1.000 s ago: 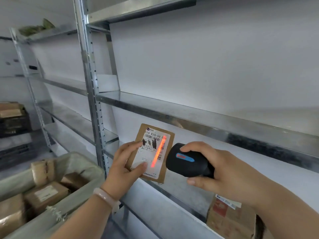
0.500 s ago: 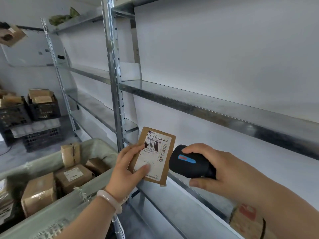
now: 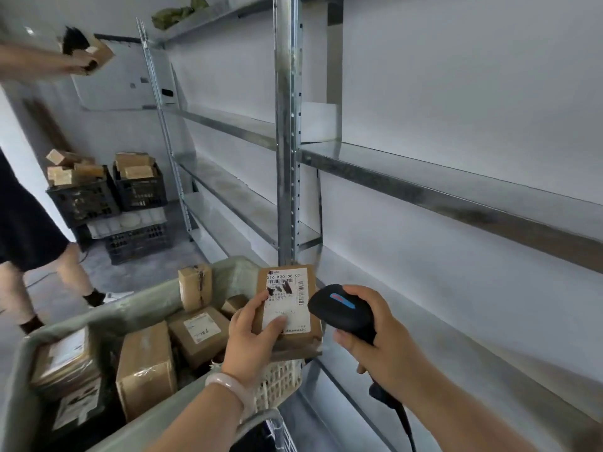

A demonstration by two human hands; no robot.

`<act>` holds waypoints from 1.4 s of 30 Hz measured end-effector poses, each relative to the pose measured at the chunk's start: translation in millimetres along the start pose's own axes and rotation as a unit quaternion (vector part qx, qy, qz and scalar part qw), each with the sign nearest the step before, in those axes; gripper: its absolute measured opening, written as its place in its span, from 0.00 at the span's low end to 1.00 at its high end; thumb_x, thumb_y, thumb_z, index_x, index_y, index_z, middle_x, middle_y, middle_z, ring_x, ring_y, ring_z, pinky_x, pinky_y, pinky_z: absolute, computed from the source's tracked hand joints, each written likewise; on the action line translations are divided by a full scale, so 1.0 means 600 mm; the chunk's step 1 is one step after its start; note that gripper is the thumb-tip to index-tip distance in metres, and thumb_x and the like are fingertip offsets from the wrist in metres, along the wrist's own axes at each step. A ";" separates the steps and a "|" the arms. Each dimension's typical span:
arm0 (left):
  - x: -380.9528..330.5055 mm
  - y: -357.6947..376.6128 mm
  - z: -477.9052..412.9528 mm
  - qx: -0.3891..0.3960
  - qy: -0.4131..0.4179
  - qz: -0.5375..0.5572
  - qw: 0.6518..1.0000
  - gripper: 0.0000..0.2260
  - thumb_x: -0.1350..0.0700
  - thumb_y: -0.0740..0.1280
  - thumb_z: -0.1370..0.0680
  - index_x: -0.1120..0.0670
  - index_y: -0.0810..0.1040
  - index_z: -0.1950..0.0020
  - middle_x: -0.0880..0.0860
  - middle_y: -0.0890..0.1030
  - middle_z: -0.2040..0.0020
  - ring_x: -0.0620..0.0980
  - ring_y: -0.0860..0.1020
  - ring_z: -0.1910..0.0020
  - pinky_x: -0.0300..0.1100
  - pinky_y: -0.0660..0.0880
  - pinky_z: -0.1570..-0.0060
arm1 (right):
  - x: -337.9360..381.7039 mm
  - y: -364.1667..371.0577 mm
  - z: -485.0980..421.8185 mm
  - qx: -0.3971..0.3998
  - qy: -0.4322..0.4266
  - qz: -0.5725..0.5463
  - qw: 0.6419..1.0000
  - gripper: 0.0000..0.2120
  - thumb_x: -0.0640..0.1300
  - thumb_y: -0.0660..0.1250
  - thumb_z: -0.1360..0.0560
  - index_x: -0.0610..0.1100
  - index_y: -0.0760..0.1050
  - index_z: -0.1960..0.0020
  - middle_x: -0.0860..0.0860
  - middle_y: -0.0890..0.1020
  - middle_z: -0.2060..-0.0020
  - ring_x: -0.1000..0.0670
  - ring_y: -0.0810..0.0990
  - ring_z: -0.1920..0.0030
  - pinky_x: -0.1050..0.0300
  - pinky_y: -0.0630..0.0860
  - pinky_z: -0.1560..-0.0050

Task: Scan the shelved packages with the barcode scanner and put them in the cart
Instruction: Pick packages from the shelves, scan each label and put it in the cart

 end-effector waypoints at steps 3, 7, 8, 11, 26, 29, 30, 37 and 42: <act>0.055 -0.065 -0.044 -0.017 -0.067 -0.010 0.998 0.26 0.36 0.72 0.39 0.26 0.72 0.41 0.50 0.76 0.36 0.52 0.77 0.38 0.53 0.74 0.36 | -0.019 0.096 -0.058 0.033 0.030 -0.027 0.999 0.26 0.46 0.72 0.26 0.68 0.64 0.38 0.61 0.79 0.46 0.61 0.80 0.63 0.58 0.80 0.58; 0.105 -0.152 -0.086 -0.061 -0.119 -0.040 0.990 0.24 0.41 0.72 0.33 0.32 0.73 0.38 0.51 0.74 0.36 0.52 0.76 0.39 0.52 0.75 0.37 | -0.031 0.217 -0.127 0.092 0.057 -0.050 0.993 0.27 0.48 0.72 0.26 0.66 0.63 0.35 0.56 0.76 0.41 0.58 0.79 0.62 0.55 0.81 0.55; 0.113 -0.174 -0.096 -0.074 -0.120 -0.055 0.988 0.21 0.44 0.72 0.29 0.33 0.73 0.38 0.52 0.74 0.35 0.52 0.76 0.39 0.52 0.74 0.37 | -0.033 0.245 -0.144 0.103 0.058 -0.050 0.992 0.27 0.50 0.72 0.26 0.68 0.63 0.36 0.57 0.75 0.41 0.58 0.79 0.59 0.52 0.81 0.51; 0.143 -0.247 -0.127 -0.118 -0.154 -0.069 0.979 0.20 0.47 0.72 0.26 0.33 0.71 0.38 0.52 0.73 0.35 0.54 0.76 0.41 0.54 0.77 0.40 | -0.033 0.322 -0.190 0.130 0.057 -0.054 0.988 0.27 0.52 0.72 0.28 0.72 0.62 0.38 0.60 0.73 0.41 0.55 0.79 0.54 0.49 0.81 0.48; 0.219 -0.543 -0.171 -0.258 -0.238 -0.069 0.934 0.22 0.48 0.69 0.23 0.39 0.69 0.30 0.56 0.71 0.34 0.57 0.79 0.49 0.49 0.82 0.57 | 0.039 0.551 -0.315 0.206 0.013 -0.032 0.978 0.26 0.58 0.70 0.29 0.75 0.60 0.40 0.63 0.74 0.40 0.58 0.74 0.59 0.49 0.79 0.45; 0.222 -0.566 -0.156 -0.265 -0.245 -0.080 0.929 0.21 0.50 0.67 0.21 0.42 0.67 0.28 0.56 0.72 0.34 0.57 0.78 0.48 0.45 0.78 0.58 | 0.055 0.571 -0.315 0.215 0.012 -0.052 0.975 0.25 0.54 0.71 0.27 0.73 0.62 0.39 0.62 0.73 0.41 0.56 0.76 0.62 0.56 0.81 0.60; 0.222 -0.571 -0.153 -0.266 -0.245 -0.090 0.928 0.24 0.50 0.67 0.21 0.42 0.66 0.26 0.56 0.71 0.32 0.58 0.77 0.44 0.48 0.78 0.51 | 0.057 0.576 -0.313 0.224 0.014 -0.064 0.972 0.25 0.51 0.71 0.26 0.71 0.62 0.39 0.60 0.73 0.41 0.57 0.76 0.64 0.60 0.79 0.65; 0.166 -0.555 -0.147 -0.229 -0.190 -0.163 0.941 0.30 0.51 0.68 0.22 0.44 0.62 0.22 0.54 0.64 0.25 0.54 0.70 0.34 0.41 0.72 0.49 | 0.061 0.560 -0.304 0.205 0.037 -0.064 0.976 0.26 0.49 0.71 0.25 0.70 0.62 0.37 0.58 0.75 0.41 0.58 0.77 0.68 0.64 0.77 0.66; 0.092 -0.487 -0.171 -0.172 -0.089 -0.252 0.948 0.29 0.48 0.68 0.22 0.40 0.60 0.23 0.50 0.60 0.22 0.51 0.58 0.23 0.51 0.60 0.25 | 0.058 0.494 -0.290 0.156 0.045 -0.077 0.984 0.26 0.49 0.71 0.25 0.69 0.62 0.36 0.59 0.77 0.43 0.64 0.80 0.62 0.67 0.77 0.56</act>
Point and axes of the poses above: each hand's wrist, its own z-axis away from the middle knuckle, its own y-axis out of the palm, x = y × z, the point moved 7 cm from there along -z, towards the middle knuckle
